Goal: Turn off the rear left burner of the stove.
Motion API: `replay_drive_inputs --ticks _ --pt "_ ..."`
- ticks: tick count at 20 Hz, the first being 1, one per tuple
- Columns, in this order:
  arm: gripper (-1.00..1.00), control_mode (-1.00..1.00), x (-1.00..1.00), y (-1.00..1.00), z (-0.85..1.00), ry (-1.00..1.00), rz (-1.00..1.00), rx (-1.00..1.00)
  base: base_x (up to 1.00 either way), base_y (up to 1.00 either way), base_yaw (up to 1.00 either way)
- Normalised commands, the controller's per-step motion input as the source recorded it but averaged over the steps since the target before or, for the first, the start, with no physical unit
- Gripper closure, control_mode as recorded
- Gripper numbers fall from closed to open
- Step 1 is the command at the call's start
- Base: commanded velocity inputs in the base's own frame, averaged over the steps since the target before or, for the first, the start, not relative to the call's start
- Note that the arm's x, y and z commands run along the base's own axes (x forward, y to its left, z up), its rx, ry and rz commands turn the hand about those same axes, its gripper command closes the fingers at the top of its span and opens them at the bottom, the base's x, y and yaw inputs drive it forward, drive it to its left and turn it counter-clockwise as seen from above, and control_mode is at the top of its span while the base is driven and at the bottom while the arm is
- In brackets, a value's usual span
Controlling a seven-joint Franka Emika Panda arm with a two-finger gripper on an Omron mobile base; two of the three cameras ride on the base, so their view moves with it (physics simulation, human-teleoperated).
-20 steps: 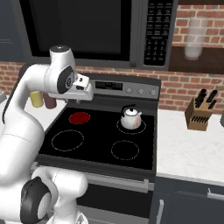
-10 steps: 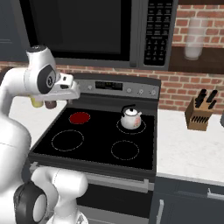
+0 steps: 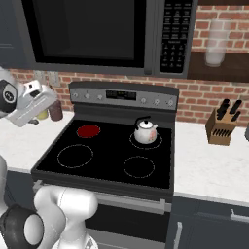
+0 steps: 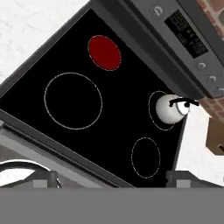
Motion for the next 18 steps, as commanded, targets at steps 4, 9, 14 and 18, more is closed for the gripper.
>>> replay_drive_inputs --ticks 4,9,14,18 --pt "-1.00 -1.00 0.01 0.11 0.00 -0.05 0.42 -0.33 0.00 0.00 0.00" --pt "-1.00 -1.00 0.17 0.00 0.00 -0.04 0.42 -0.24 0.00 0.00 0.00" --pt "-1.00 -1.00 0.39 0.02 -0.05 -0.01 0.45 -0.20 0.00 0.00 0.00" --pt "-1.00 -1.00 0.59 0.01 -0.13 -0.04 0.45 -0.18 0.00 0.00 0.00"
